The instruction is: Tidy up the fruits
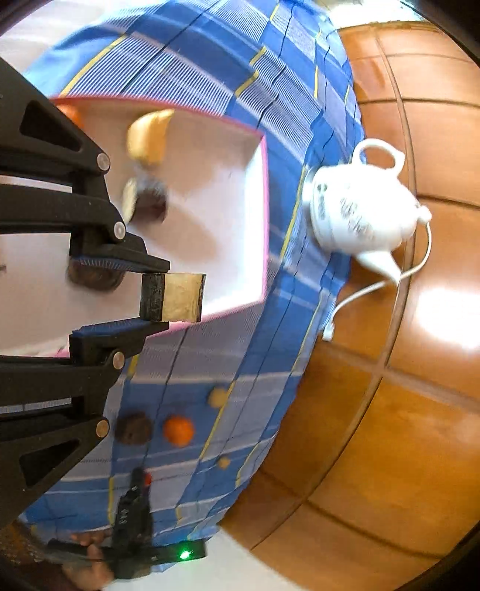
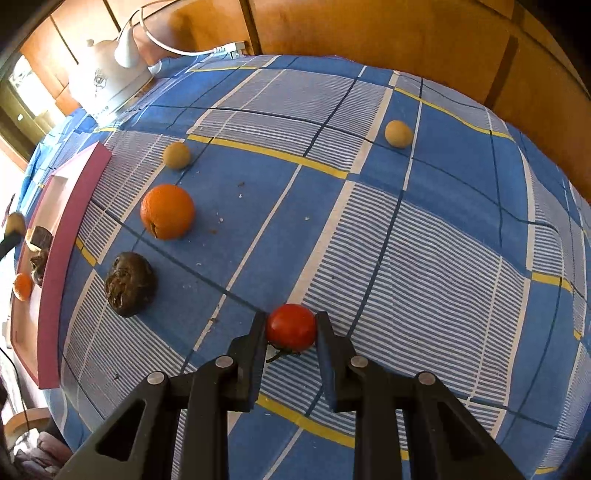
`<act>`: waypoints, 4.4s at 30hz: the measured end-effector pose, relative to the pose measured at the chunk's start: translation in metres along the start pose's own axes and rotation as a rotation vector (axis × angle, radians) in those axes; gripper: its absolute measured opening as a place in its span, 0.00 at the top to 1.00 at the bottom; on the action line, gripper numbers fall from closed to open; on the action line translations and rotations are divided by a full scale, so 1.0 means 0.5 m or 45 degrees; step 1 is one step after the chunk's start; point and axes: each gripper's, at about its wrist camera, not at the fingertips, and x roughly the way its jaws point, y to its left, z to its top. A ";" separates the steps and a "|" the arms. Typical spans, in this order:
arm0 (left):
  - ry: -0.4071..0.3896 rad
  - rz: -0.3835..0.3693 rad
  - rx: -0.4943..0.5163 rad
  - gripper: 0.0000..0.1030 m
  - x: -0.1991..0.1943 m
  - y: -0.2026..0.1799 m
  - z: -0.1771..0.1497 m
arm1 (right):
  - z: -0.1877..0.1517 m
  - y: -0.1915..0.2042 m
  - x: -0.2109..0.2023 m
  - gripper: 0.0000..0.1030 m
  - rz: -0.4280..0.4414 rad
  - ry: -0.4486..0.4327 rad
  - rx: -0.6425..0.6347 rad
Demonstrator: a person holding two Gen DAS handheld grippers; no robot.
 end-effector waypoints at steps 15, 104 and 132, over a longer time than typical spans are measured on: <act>0.003 0.145 0.009 0.77 0.064 0.055 0.052 | 0.002 0.025 0.009 0.75 -0.041 -0.008 -0.048; -0.272 0.359 -0.135 0.00 -0.121 0.050 -0.129 | 0.002 0.041 0.006 0.74 -0.129 -0.047 -0.106; -0.279 0.372 -0.100 0.00 -0.134 0.074 -0.129 | 0.002 0.035 0.004 0.74 -0.108 -0.055 -0.076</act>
